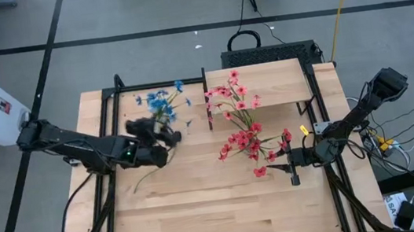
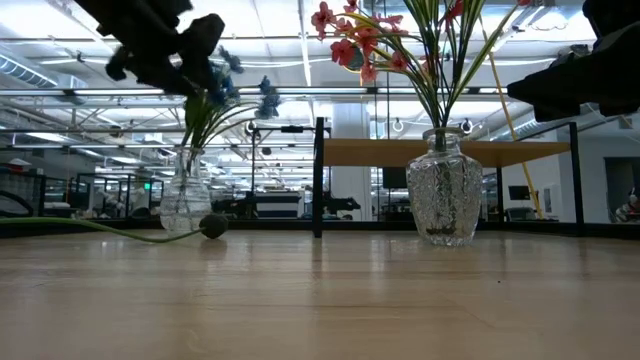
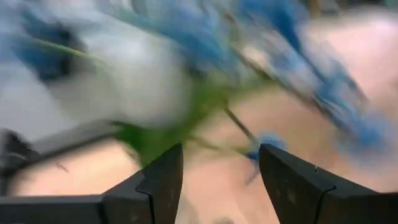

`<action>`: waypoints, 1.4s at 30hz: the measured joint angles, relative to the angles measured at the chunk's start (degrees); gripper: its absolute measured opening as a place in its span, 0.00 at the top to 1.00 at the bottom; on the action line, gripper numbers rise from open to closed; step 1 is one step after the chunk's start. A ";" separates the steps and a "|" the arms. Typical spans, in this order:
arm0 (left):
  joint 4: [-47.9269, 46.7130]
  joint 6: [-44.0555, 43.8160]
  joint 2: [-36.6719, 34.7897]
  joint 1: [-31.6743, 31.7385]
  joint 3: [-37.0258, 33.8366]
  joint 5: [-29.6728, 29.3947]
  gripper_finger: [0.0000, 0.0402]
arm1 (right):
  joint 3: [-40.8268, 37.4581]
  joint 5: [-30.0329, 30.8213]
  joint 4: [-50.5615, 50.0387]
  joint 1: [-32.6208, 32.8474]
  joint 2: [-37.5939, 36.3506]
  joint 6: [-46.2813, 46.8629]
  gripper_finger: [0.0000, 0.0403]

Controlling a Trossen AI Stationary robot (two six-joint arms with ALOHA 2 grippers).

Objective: Pick and place flowers into a vace then onto a shelf
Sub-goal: Put the white flower into the left transparent vase, then put the black flower into the left transparent vase

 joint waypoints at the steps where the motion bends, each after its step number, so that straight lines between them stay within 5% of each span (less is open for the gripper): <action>1: 1.58 2.69 0.44 -0.20 0.00 4.83 0.47 | 0.00 0.00 0.01 0.00 -0.02 -0.02 0.74; 4: 7.73 11.33 2.31 -0.75 0.00 15.08 0.47 | 0.00 0.00 0.16 0.00 0.00 -0.08 0.74; 8: 10.38 9.53 2.98 -2.17 0.02 17.06 0.47 | 0.00 0.00 0.98 0.00 0.00 0.09 0.74; 12: 6.31 7.55 2.97 -0.69 0.04 21.94 0.47 | 0.00 0.00 1.58 0.00 0.00 -0.03 0.74; 17: -1.47 3.69 3.35 4.15 0.04 35.96 0.47 | 0.00 0.00 1.86 0.00 0.00 -0.12 0.74; 24: -1.84 6.72 5.46 9.56 0.04 47.99 0.47 | 0.00 0.00 1.88 0.00 -0.02 -0.25 0.74; 31: -2.63 9.70 10.69 13.64 -0.28 55.15 0.47 | 0.00 0.00 1.63 0.00 -0.02 -0.15 0.74; 42: -0.39 14.36 19.88 16.59 -0.28 57.80 0.47 | 0.00 0.01 1.19 0.00 0.01 -0.05 0.74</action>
